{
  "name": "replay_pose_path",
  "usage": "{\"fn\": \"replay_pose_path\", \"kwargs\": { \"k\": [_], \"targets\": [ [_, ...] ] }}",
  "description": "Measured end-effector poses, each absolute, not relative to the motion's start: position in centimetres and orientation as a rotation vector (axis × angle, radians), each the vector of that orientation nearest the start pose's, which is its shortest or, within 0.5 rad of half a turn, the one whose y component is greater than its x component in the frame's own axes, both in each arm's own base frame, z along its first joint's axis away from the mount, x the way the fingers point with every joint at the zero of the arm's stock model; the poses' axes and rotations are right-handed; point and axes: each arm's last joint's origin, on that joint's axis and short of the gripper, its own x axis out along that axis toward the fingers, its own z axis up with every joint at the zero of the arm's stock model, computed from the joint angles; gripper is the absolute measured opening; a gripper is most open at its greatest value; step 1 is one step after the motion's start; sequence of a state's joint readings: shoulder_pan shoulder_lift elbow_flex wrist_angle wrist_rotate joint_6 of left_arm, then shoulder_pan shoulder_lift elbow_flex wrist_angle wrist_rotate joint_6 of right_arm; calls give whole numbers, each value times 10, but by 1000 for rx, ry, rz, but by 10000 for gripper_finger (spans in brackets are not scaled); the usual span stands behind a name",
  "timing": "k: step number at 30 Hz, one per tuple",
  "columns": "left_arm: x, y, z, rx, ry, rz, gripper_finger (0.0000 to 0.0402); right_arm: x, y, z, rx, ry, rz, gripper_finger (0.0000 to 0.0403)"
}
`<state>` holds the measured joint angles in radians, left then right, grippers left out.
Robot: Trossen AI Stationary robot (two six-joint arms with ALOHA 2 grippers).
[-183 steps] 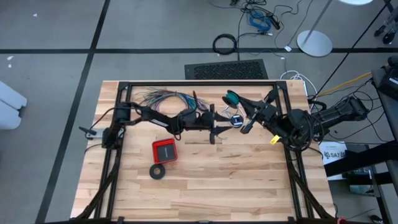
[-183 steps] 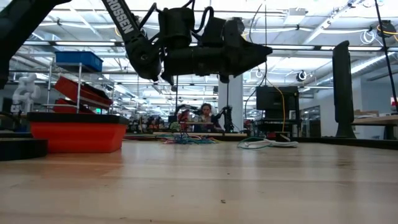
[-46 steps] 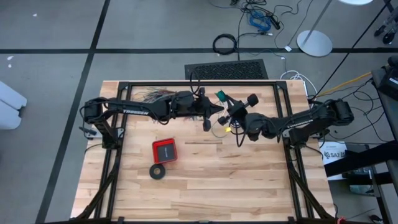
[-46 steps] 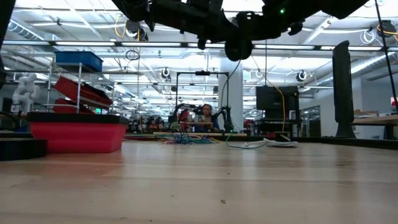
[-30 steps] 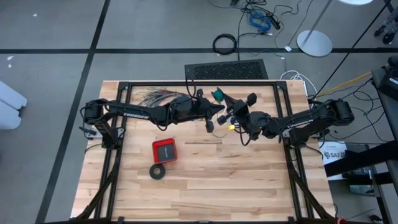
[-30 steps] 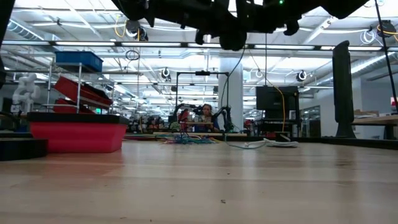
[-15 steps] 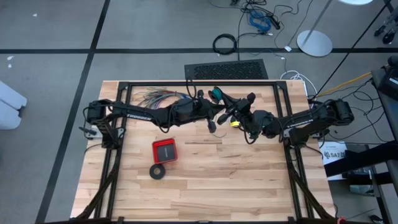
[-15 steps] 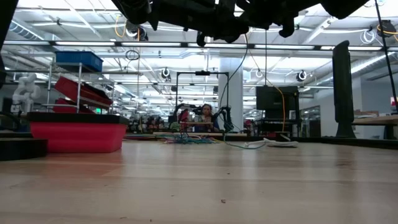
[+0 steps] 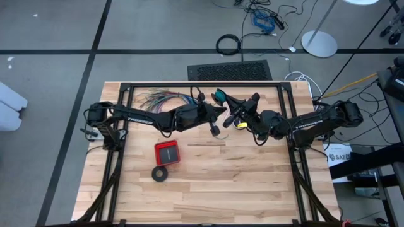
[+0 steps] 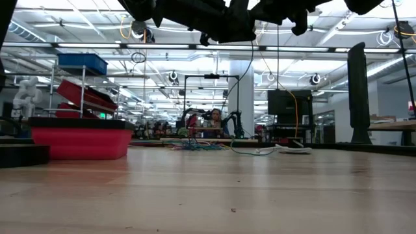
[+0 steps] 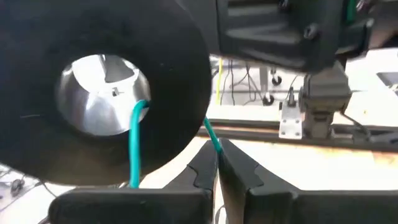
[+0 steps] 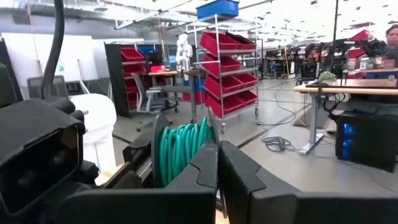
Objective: Coil cords
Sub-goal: Coil the green wire onto the spool
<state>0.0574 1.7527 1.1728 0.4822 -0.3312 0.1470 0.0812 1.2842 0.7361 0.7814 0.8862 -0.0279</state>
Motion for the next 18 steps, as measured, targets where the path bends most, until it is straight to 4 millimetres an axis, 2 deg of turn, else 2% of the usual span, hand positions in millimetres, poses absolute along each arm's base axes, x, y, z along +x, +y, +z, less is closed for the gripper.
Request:
{"fn": "replay_pose_path", "kwargs": {
  "k": [7, 18],
  "targets": [
    [398, 33, 265, 220, 195, 431, 15, 261, 8, 306, 85, -171, -764, 0],
    [391, 31, 279, 310, 177, 445, 15, 238, 15, 319, 179, -149, -635, 0]
  ]
}}
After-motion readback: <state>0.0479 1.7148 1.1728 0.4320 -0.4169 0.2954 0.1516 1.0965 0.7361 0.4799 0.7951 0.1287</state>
